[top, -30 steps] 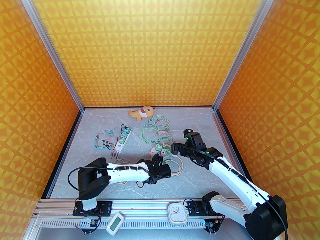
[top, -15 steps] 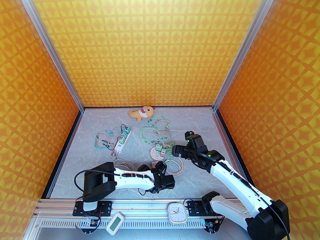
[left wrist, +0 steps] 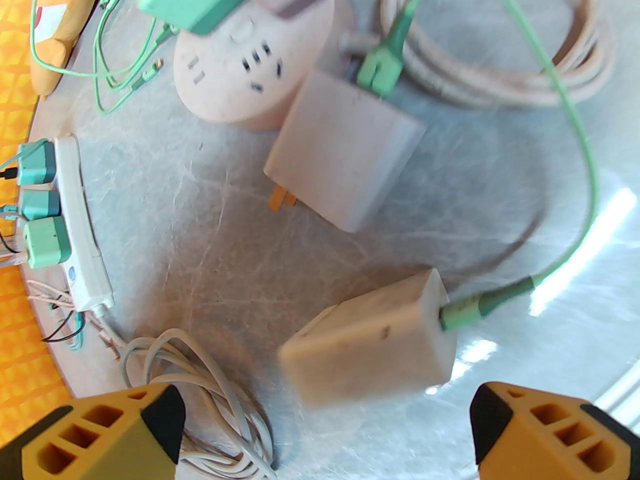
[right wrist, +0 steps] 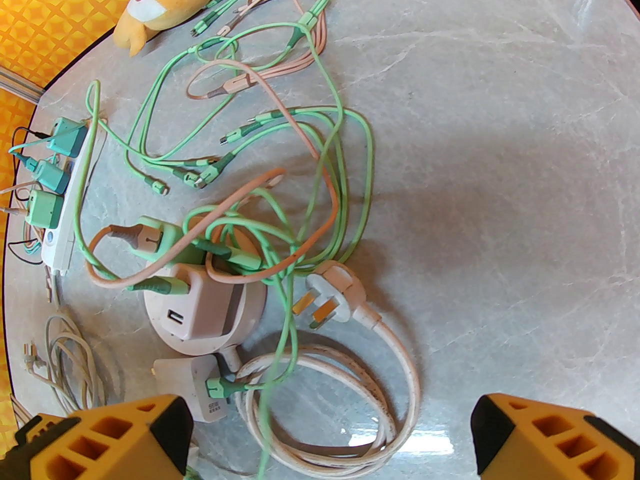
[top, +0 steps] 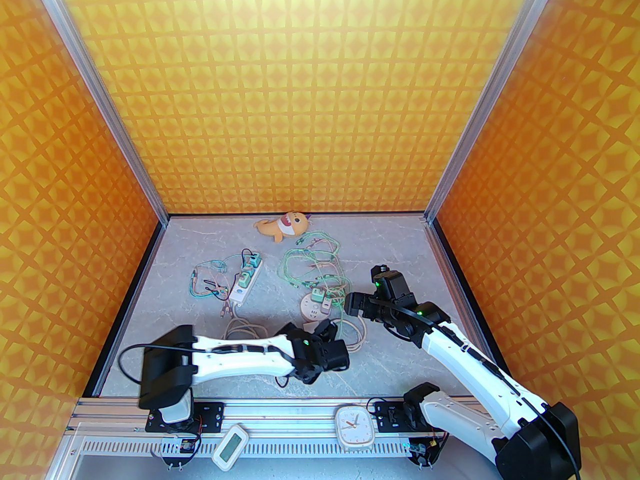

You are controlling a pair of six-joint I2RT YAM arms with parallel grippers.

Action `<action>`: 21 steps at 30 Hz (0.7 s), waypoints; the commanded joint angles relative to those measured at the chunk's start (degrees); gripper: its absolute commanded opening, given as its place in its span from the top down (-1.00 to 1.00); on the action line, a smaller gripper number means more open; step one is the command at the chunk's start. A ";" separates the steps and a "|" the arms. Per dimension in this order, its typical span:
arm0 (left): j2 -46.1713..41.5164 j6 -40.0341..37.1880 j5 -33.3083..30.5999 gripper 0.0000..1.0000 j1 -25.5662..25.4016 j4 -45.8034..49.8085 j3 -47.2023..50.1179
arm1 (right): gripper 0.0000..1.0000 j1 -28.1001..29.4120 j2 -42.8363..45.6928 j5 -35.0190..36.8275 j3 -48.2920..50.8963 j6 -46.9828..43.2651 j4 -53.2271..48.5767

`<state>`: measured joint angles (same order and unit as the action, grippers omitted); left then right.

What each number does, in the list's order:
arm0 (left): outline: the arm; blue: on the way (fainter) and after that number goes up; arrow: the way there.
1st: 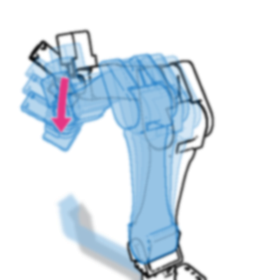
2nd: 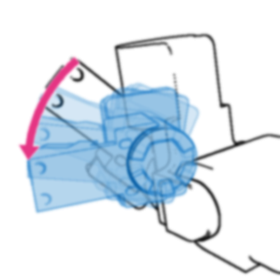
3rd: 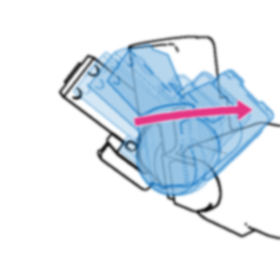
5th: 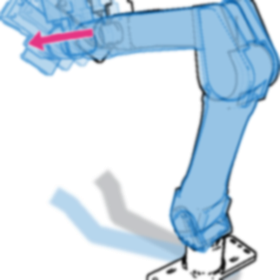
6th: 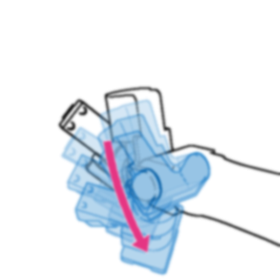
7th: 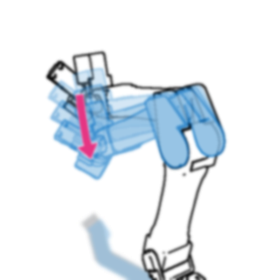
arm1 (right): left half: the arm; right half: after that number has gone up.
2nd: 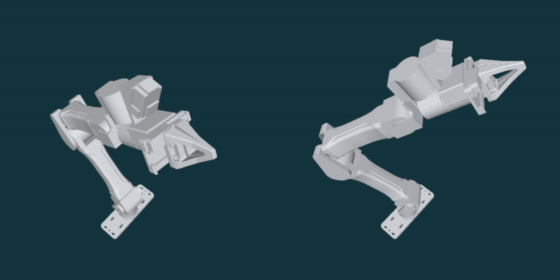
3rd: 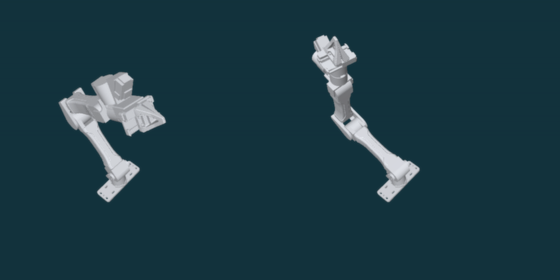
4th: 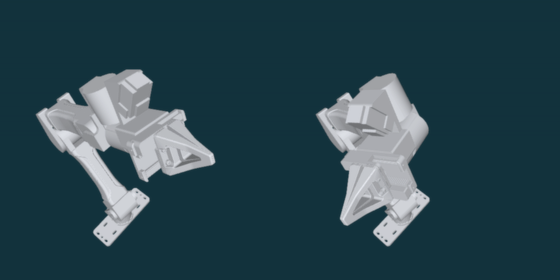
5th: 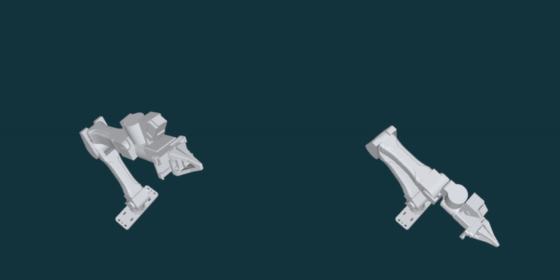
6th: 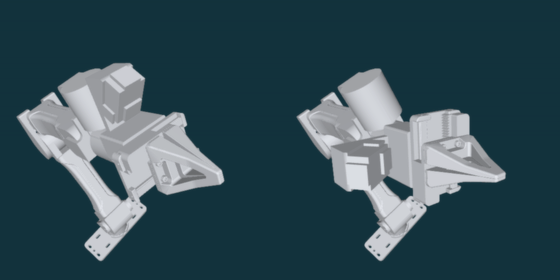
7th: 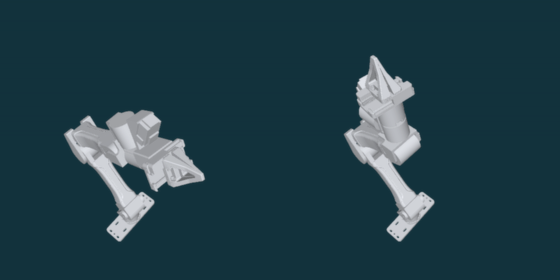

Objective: Pull the plug off the socket

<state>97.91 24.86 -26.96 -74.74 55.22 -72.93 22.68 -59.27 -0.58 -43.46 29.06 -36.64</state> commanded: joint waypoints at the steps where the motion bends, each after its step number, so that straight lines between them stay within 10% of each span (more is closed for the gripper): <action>1: -3.77 -1.10 4.94 -0.98 2.88 -1.73 -1.89 | -0.91 -0.36 -1.11 -2.52 -0.46 1.77 0.16; 21: -6.20 5.24 28.66 -0.57 32.48 -24.93 7.66 | -0.20 9.84 -16.84 1.49 -8.63 11.38 3.07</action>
<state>90.37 28.10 -6.74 -44.80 37.80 -66.39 31.55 -74.28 -2.59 -49.67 37.69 -34.41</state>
